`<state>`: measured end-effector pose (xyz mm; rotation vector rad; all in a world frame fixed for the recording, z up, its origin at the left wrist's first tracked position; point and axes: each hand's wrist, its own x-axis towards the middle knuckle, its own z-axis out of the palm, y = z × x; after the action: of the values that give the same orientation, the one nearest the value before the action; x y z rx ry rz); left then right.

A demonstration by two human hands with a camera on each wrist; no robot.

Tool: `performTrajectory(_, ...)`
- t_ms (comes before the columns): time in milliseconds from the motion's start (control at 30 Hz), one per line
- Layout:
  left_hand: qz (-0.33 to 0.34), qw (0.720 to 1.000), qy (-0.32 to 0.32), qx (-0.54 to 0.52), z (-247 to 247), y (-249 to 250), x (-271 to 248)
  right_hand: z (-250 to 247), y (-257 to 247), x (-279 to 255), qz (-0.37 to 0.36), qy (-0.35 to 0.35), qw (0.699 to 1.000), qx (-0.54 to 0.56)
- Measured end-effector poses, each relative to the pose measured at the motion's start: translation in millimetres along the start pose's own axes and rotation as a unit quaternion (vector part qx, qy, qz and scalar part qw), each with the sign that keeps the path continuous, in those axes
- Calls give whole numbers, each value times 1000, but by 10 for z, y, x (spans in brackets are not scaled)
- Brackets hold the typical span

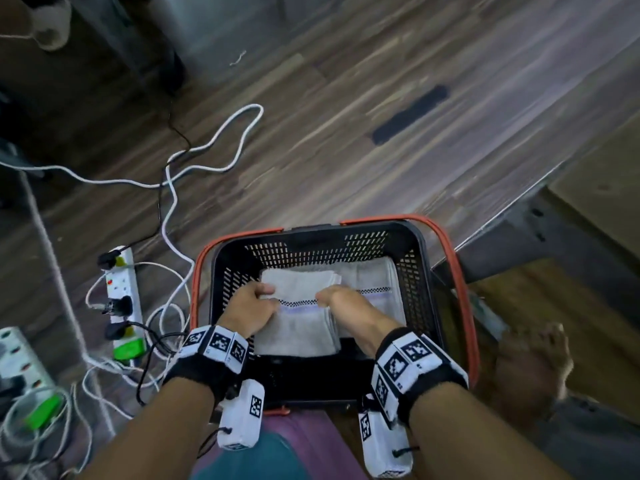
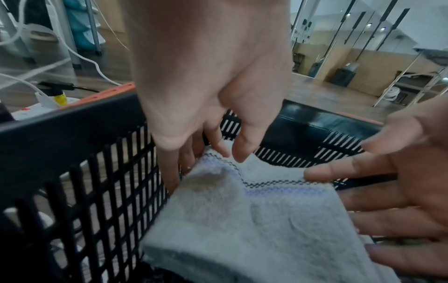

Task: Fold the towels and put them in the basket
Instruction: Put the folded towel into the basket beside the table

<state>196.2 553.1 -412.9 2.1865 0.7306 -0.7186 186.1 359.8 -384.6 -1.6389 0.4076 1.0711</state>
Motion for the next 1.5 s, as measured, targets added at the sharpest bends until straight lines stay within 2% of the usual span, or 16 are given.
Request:
performTrajectory(67, -11, 1000, -2, 11, 6, 4, 50, -8, 17, 50, -15, -6, 1000, -9)
performTrajectory(300, -18, 999, 10, 41, 26, -34, 193, -9, 34, 172, -30, -25, 997, 61)
performTrajectory(500, -37, 996, -39, 73, 76, 6, 271, -50, 63, 220, -7, -34, 999, -3)
performTrajectory(733, -26, 995, -7, 92, 138, 16, 345, -31, 182, 213, 29, -57, 997, -51)
performTrajectory(967, -35, 985, -26, 166, 103, 83, 240, -101, 81, 95, 7, -32, 998, -60)
performTrajectory(1100, -24, 985, -78, 155, 66, 285, 87, -263, -67, -119, -16, 7, 998, -61)
performTrajectory(1300, 49, 987, -93, 120, -319, 956, -313, -442, -624, -638, -91, 40, 988, -117)
performTrajectory(1400, 53, 989, -113, 79, -500, 1402, -675, -604, -1000, -1155, -131, 70, 979, -142)
performTrajectory(1500, 126, 987, -89, 44, -686, 1919, -1099, -864, -1341, -1861, -177, 99, 971, -124)
